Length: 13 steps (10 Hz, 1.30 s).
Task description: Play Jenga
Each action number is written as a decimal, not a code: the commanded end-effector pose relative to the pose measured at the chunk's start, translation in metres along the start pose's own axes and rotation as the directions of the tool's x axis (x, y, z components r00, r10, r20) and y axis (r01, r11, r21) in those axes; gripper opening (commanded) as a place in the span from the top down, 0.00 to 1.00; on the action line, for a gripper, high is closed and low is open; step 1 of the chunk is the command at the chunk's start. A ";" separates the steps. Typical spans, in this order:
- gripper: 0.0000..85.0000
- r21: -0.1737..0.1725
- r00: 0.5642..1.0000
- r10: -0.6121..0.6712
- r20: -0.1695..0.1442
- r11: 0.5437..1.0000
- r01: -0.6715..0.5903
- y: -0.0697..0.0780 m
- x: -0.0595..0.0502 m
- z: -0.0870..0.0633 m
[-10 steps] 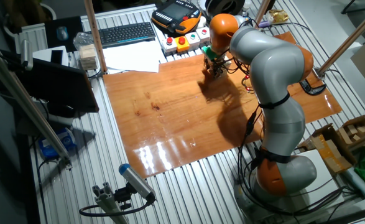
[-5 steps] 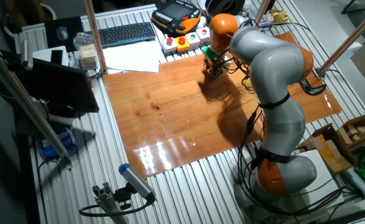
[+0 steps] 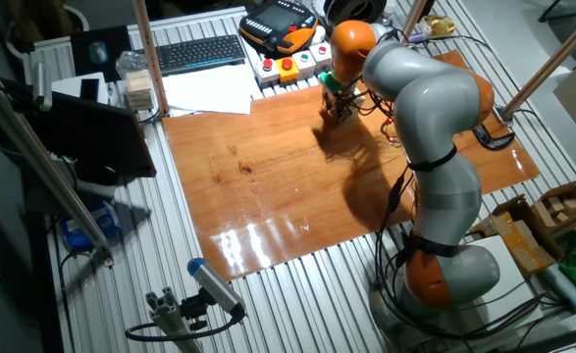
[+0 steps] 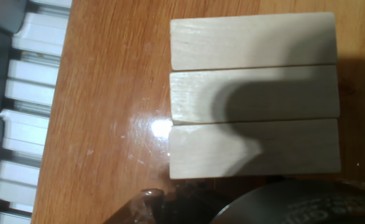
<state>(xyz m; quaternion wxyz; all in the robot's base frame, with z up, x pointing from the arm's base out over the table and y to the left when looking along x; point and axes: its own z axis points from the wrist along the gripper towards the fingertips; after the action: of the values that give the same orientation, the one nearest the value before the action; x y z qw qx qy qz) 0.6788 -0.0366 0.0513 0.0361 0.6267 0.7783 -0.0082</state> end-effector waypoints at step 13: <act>0.47 0.014 1.000 0.001 -0.003 1.000 -0.001 -0.004 0.000 0.000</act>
<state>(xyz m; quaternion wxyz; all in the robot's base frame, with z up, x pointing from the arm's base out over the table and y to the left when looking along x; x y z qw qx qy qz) 0.6753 -0.0375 0.0507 0.0304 0.6276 0.7778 -0.0129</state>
